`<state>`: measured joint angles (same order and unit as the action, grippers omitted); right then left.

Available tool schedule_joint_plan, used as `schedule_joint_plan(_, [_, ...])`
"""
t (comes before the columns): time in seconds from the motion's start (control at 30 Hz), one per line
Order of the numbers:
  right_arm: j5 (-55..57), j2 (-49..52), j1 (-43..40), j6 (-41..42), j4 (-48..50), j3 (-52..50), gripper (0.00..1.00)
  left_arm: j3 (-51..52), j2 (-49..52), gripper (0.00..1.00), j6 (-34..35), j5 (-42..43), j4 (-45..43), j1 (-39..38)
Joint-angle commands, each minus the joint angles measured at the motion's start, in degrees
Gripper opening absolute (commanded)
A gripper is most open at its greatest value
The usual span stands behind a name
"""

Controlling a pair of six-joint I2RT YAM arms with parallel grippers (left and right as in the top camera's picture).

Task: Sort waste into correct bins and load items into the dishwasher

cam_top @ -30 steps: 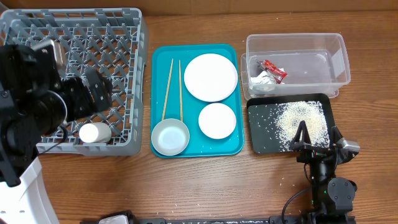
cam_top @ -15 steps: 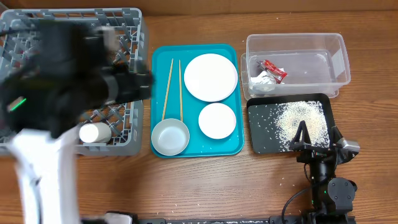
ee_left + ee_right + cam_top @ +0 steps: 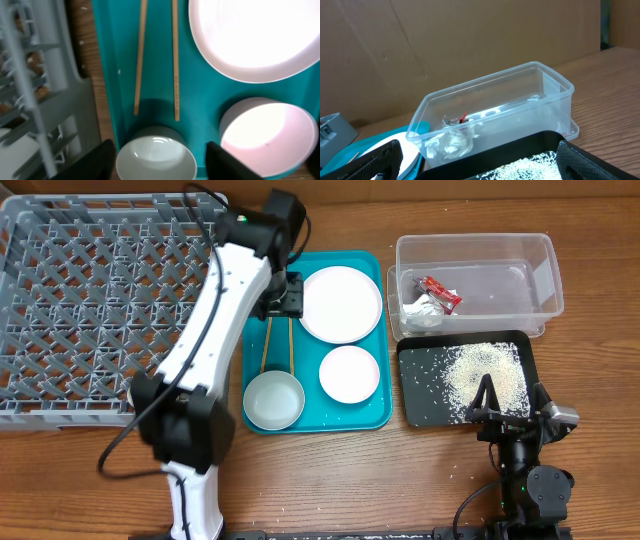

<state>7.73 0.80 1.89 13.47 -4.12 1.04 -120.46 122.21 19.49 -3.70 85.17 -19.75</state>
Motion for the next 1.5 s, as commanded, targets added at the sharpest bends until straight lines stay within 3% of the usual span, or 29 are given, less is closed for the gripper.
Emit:
schedule_joint_plan(0.0, [-0.1, -0.6, -0.3, 0.0, 0.3, -0.6, 1.00, -0.1, 6.2, 0.48, -2.3, 0.7, -0.7, 0.6])
schedule_joint_plan(0.13, [-0.1, -0.6, -0.3, 0.0, 0.3, -0.6, 1.00, -0.1, 11.2, 0.40, -2.3, 0.2, -1.6, 2.3])
schedule_joint_plan(0.33, [-0.1, -0.6, -0.3, 0.0, 0.3, -0.6, 1.00, -0.1, 14.8, 0.47, -3.5, 0.4, -4.8, 5.0])
schedule_joint_plan(0.53, [-0.1, -0.6, -0.3, 0.0, 0.3, -0.6, 1.00, -0.1, 18.3, 0.41, -9.2, 0.6, -7.1, 5.6])
schedule_joint_plan(0.63, [-0.1, -0.6, -0.3, 0.0, 0.3, -0.6, 1.00, -0.1, 20.1, 0.32, -9.4, 0.8, -7.9, 5.6])
schedule_joint_plan(0.77, [-0.1, -0.6, -0.3, 0.0, 0.3, -0.6, 1.00, -0.1, 20.5, 0.07, -9.2, 0.8, -7.6, 5.7])
schedule_joint_plan(0.8, [-0.1, -0.6, -0.3, 0.0, 0.3, -0.6, 1.00, -0.3, 20.3, 0.04, -9.2, 0.8, -7.2, 5.8])
schedule_joint_plan(1.0, [-0.1, -0.6, -0.3, 0.0, 0.3, -0.6, 1.00, -5.9, 17.8, 0.04, -8.3, 1.0, 0.7, 7.3])
schedule_joint_plan(1.23, [-0.1, -0.6, -0.3, 0.0, 0.3, -0.6, 1.00, -13.5, 7.4, 0.04, -8.7, 2.2, 5.9, 9.6])
schedule_joint_plan(1.47, [-0.1, -0.6, -0.3, 0.0, 0.3, -0.6, 1.00, -13.5, 1.6, 0.04, -7.7, -9.7, 8.5, 14.4])
